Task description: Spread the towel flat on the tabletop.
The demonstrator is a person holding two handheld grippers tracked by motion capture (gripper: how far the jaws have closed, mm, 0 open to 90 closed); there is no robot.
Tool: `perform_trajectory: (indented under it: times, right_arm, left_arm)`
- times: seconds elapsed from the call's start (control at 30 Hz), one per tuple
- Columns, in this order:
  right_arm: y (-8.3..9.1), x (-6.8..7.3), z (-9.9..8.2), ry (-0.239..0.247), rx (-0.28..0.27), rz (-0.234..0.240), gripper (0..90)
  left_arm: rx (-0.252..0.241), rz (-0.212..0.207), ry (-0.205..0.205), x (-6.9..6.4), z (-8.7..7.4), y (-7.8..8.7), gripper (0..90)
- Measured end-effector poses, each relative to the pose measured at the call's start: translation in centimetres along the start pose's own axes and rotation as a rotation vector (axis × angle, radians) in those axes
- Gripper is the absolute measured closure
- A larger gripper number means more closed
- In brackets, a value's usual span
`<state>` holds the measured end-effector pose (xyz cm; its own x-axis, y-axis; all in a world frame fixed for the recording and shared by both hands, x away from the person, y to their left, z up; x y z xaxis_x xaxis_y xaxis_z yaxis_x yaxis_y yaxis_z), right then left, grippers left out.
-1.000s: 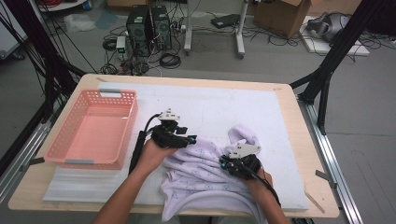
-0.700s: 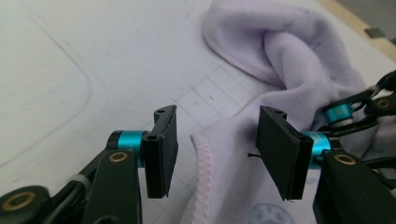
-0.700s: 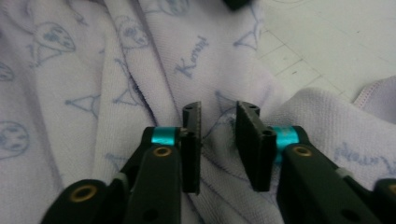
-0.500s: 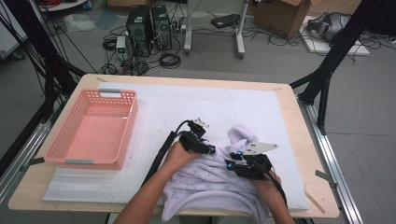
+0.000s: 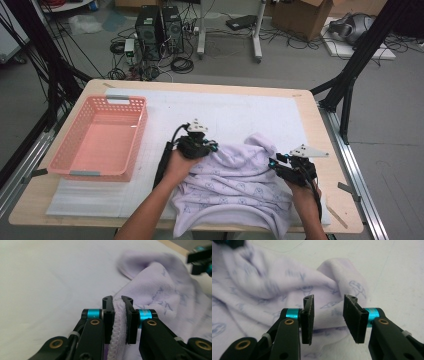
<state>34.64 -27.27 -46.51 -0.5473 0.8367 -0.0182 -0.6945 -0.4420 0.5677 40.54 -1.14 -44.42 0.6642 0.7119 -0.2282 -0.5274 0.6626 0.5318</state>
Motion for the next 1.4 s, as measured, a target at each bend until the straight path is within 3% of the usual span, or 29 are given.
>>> perform_trajectory:
  times: [0.17, 0.2, 0.27, 0.33, 0.4, 0.47, 0.53, 0.57, 0.63, 0.7, 0.73, 0.77, 0.8, 0.83, 0.93, 1.03, 1.07, 1.1, 1.17, 1.2, 1.27, 1.33, 1.4]
  right_arm:
    - [-1.3, -0.9, 0.6, -0.022, 0.005, -0.019, 58.5]
    - [-1.6, -1.1, 0.8, -0.028, 0.003, -0.023, 58.3]
    - [-1.8, -1.3, 1.1, -0.045, -0.007, -0.020, 57.7]
    - [-2.0, -1.5, 1.5, -0.058, -0.016, -0.022, 57.7]
    - [-2.5, -1.8, 2.0, -0.073, -0.020, -0.015, 56.8]
    - [-3.2, -2.0, 2.5, -0.082, -0.005, 0.000, 55.1]
    - [-4.3, -1.8, 3.0, -0.078, 0.017, 0.025, 52.8]
    - [-5.1, -1.6, 3.1, -0.071, 0.049, 0.049, 51.4]
    - [-6.3, -1.3, 3.0, -0.047, 0.103, 0.070, 51.5]
    - [-7.6, -0.9, 2.5, -0.022, 0.172, 0.088, 52.9]
    - [-7.9, -0.7, 2.3, -0.016, 0.192, 0.095, 56.2]
    - [-8.3, -0.6, 2.1, 0.007, 0.212, 0.108, 63.5]
    - [-8.6, -0.6, 2.0, 0.043, 0.221, 0.094, 72.5]
    - [-8.7, -0.7, 2.2, 0.062, 0.209, 0.104, 80.6]
    - [-9.2, -1.9, 2.9, 0.068, 0.179, 0.083, 82.6]
    - [-10.0, -3.7, 4.8, 0.037, 0.094, 0.031, 82.8]
    - [-10.3, -4.3, 5.3, 0.038, 0.074, 0.005, 82.8]
    - [-10.5, -4.7, 5.7, 0.026, 0.061, -0.002, 82.8]
    - [-11.0, -5.8, 6.9, -0.032, -0.014, -0.030, 82.7]
    - [-11.1, -6.0, 7.2, -0.045, -0.023, -0.041, 82.7]
    - [-11.4, -6.5, 7.9, -0.036, -0.054, -0.094, 82.7]
    - [-11.2, -6.9, 8.3, -0.049, -0.080, -0.145, 80.5]
    - [-10.9, -7.3, 8.7, -0.088, -0.116, -0.172, 70.1]
  left_arm:
    - [-0.123, 0.216, 0.083, 5.5, 0.8, 3.0, 80.7]
    - [-0.131, 0.227, 0.089, 6.0, 0.6, 3.2, 80.4]
    - [-0.119, 0.218, 0.108, 6.7, -0.1, 3.4, 75.4]
    - [-0.092, 0.194, 0.132, 6.8, -0.8, 3.2, 60.2]
    - [-0.098, 0.176, 0.149, 6.8, -1.3, 2.9, 53.3]
    - [-0.053, 0.144, 0.184, 6.7, -2.2, 2.1, 46.8]
    - [0.024, 0.125, 0.181, 6.5, -3.2, 0.9, 43.8]
    - [0.035, 0.118, 0.186, 6.3, -3.5, 0.6, 42.7]
    - [0.077, 0.118, 0.168, 6.0, -4.1, -0.3, 42.7]
    - [0.074, 0.155, 0.113, 5.9, -4.4, -0.6, 47.4]
    - [0.072, 0.173, 0.083, 5.9, -4.4, -0.6, 59.2]
    - [0.071, 0.147, 0.097, 5.9, -4.3, -0.6, 74.4]
    - [0.067, 0.161, 0.105, 6.1, -4.1, -0.6, 76.8]
    - [0.056, 0.182, 0.101, 6.4, -3.7, -0.5, 78.3]
    - [-0.007, 0.224, 0.122, 7.7, -1.7, -0.1, 78.9]
    - [-0.070, 0.293, 0.072, 9.2, 0.4, 0.2, 79.6]
    - [-0.086, 0.303, 0.071, 9.7, 0.8, 0.2, 79.7]
    - [-0.100, 0.311, 0.095, 10.4, 1.4, 0.1, 79.8]
    - [-0.123, 0.313, 0.117, 11.1, 2.0, 0.0, 79.5]
    - [-0.119, 0.312, 0.127, 11.3, 2.2, -0.3, 79.3]
    - [-0.132, 0.313, 0.130, 11.3, 2.8, -0.5, 77.6]
    - [-0.149, 0.308, 0.161, 11.1, 3.0, -0.4, 67.0]
    - [-0.105, 0.291, 0.182, 10.8, 2.4, -0.4, 53.6]
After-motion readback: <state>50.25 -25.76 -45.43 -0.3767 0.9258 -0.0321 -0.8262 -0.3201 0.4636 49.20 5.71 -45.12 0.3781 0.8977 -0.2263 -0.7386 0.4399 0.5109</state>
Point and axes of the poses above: each handheld gripper's, and its own axes: y roughly backward along the jaws, z roughly out of its top, x roughly to its left, the point moved 8 cm from there along -y, roughly forward along the jaws, and after that the axes turned 5 degrees about y, right-handed, at the moved point
